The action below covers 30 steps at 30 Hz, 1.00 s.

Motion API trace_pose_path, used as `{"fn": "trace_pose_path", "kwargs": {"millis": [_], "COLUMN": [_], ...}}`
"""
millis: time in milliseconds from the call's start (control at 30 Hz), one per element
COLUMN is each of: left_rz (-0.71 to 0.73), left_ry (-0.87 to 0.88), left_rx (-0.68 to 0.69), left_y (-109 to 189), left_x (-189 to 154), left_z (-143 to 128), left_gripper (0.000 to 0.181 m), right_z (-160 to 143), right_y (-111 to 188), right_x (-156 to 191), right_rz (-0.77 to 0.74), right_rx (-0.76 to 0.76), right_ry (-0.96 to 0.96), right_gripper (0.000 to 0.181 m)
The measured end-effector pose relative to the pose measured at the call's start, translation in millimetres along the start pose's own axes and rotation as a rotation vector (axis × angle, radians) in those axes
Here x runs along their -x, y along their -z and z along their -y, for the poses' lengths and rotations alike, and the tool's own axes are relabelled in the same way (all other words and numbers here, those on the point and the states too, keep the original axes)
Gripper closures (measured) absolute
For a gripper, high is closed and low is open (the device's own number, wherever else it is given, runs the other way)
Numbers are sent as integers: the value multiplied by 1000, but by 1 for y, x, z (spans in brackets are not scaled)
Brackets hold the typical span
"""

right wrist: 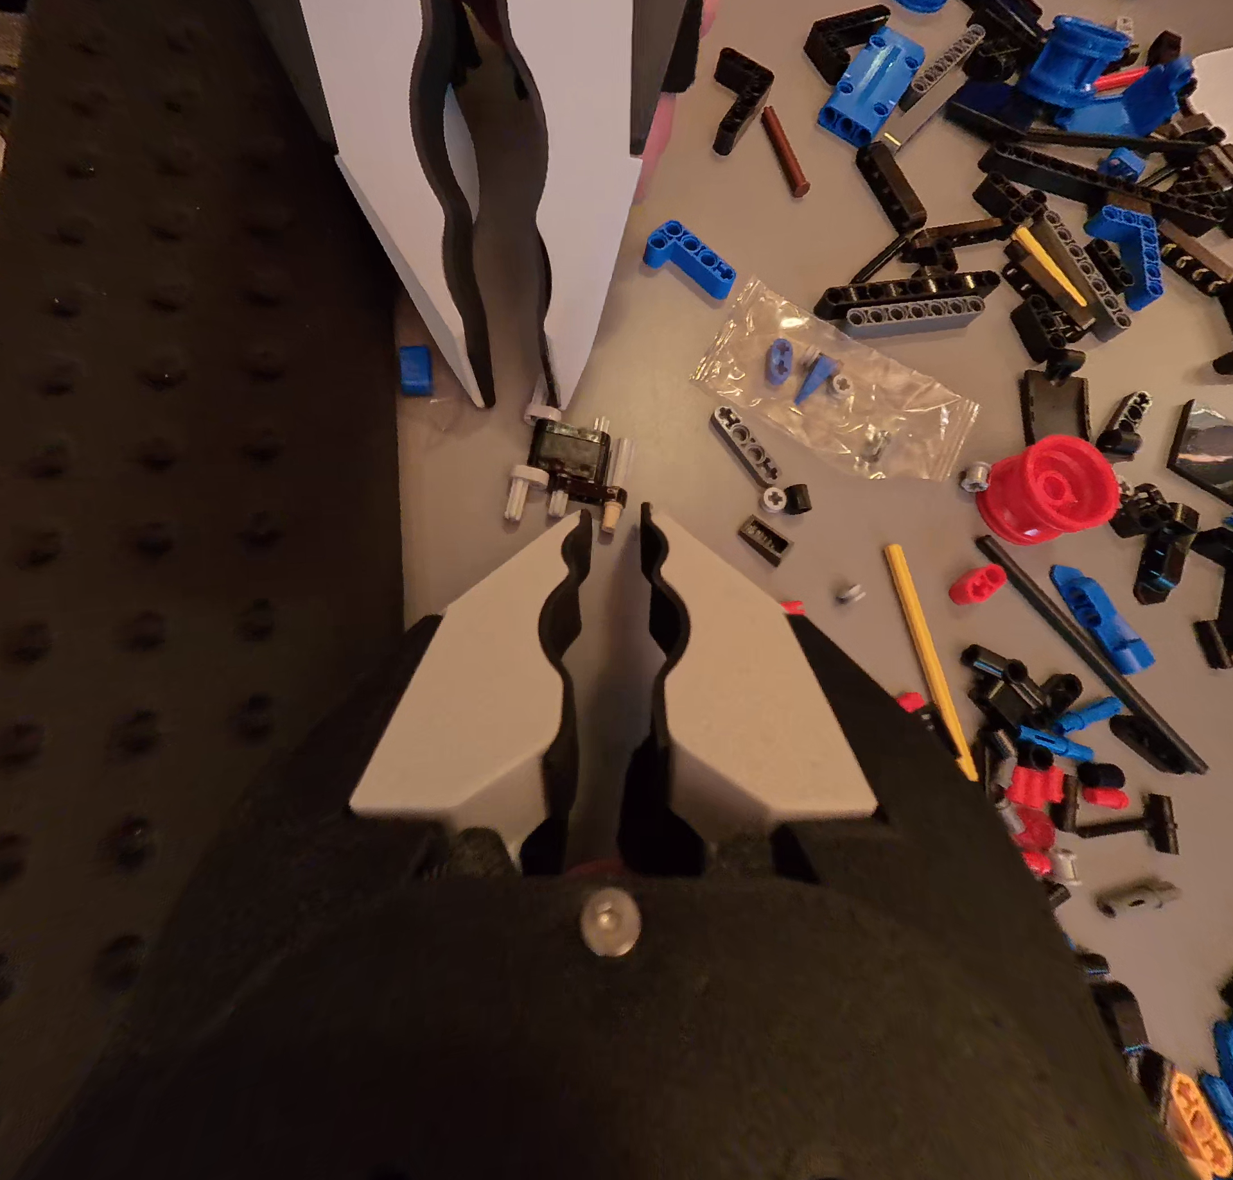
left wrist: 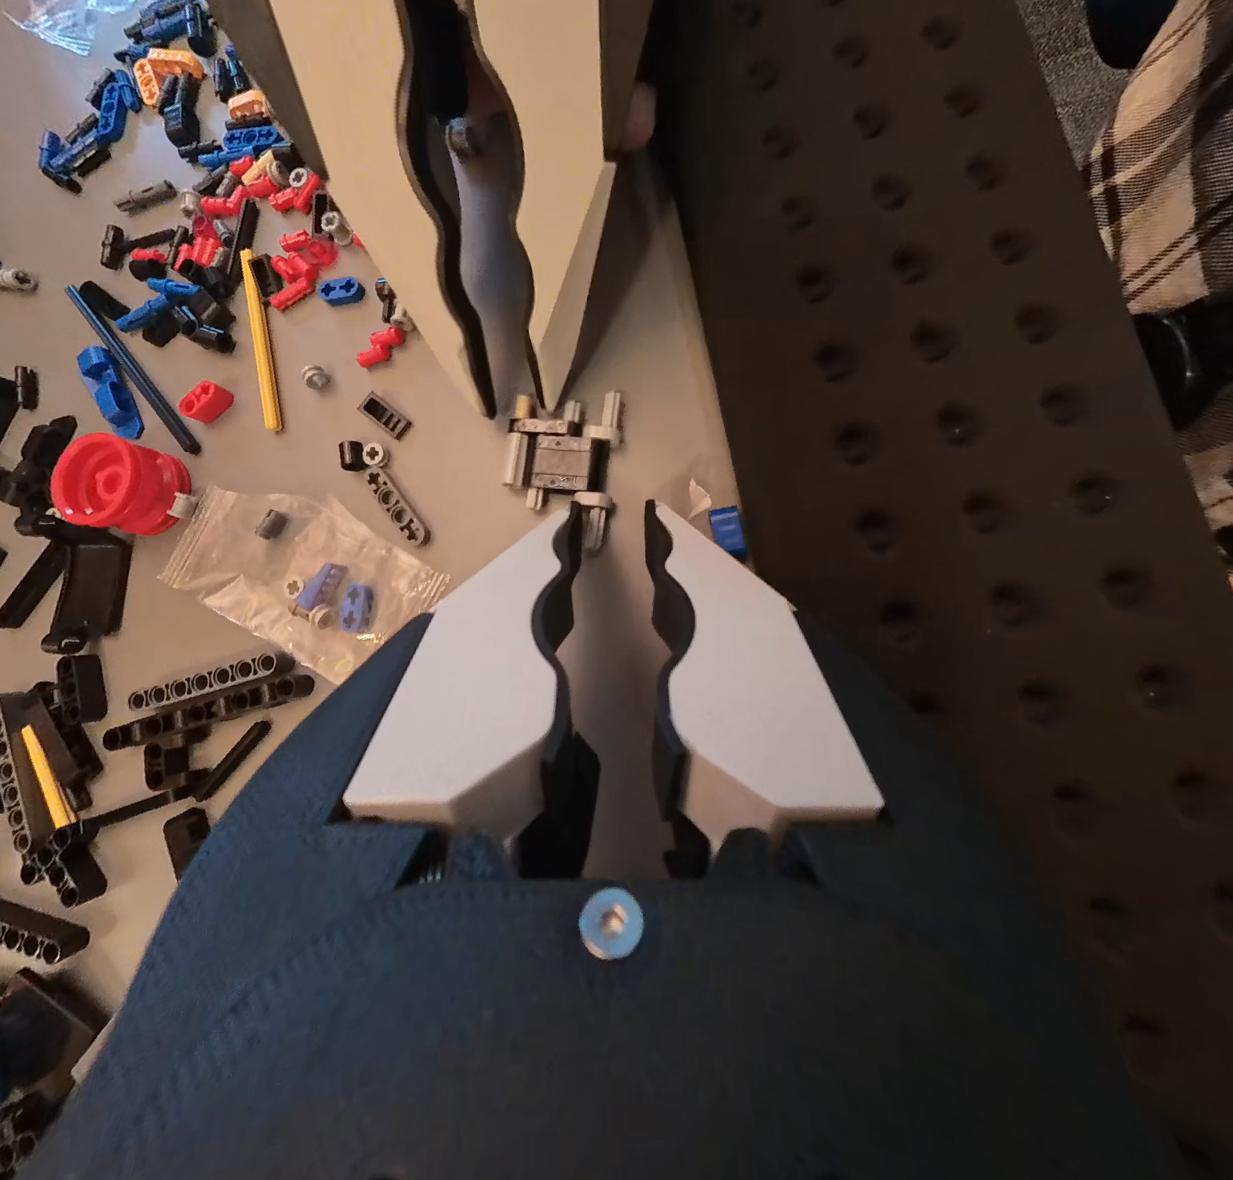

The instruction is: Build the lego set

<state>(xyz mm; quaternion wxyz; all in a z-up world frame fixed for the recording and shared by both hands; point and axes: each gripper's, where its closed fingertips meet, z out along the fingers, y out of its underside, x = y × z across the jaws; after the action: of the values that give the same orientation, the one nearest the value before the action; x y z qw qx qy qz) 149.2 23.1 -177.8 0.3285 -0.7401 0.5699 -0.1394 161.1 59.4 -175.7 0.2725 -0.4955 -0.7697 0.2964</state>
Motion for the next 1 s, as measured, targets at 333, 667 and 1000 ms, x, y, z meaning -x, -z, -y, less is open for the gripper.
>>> {"fn": "trace_pose_path", "kwargs": {"millis": [333, 667, 1000], "left_rz": [-7, -2, 11], "left_ry": [-9, -13, -27], "left_rx": [-10, -4, 1], "left_y": [-4, -1, 0], "left_x": [-3, -2, -1], "left_z": [4, 2, 3], "left_gripper": [167, 161, 158], "right_z": [3, 0, 0], "right_y": [-3, 2, 16], "right_x": [1, -2, -19], "right_rz": [-5, -12, -76], "right_rx": [-2, -4, -37], "right_ry": [14, 2, -46], "right_gripper": [173, 167, 166]}}
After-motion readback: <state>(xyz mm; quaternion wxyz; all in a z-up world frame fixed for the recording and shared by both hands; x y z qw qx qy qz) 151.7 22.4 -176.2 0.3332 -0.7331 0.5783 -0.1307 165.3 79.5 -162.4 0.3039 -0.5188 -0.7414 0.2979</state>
